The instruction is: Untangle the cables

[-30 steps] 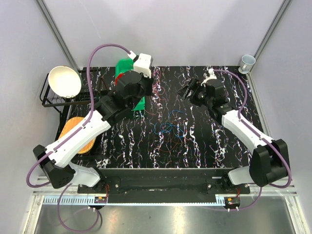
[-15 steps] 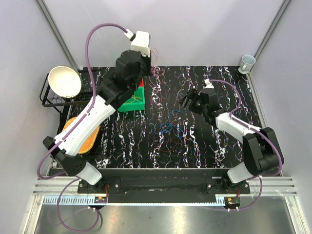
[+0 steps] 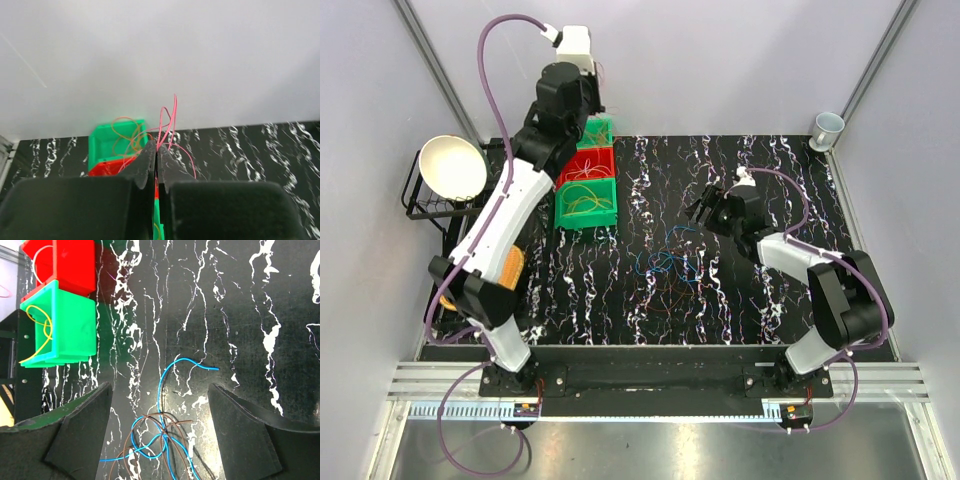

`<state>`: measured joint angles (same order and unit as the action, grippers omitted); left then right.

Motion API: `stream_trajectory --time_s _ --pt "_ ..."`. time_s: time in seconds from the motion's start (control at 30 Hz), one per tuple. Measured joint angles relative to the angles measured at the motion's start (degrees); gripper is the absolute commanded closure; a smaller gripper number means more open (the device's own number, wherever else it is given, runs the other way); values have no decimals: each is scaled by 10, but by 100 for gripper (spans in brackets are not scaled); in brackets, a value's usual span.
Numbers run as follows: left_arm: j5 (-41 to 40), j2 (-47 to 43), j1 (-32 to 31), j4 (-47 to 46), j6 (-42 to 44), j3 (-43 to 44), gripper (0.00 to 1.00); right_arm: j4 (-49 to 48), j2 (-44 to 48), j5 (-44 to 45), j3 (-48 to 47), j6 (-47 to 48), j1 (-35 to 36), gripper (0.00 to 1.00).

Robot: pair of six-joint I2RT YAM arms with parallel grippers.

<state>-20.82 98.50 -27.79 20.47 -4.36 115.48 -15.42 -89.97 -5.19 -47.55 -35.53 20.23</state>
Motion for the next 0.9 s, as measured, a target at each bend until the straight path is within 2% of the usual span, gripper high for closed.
stream_trajectory --time_s 0.27,0.7,0.9 --pt "33 57 69 -17 -2 30 100 -10 -21 -5 0 0 0 17" --pt "44 138 106 -58 0 30 100 -13 -27 -19 0 0 0 18" --pt "44 145 111 -64 -3 13 100 -14 -36 -20 0 0 0 18"
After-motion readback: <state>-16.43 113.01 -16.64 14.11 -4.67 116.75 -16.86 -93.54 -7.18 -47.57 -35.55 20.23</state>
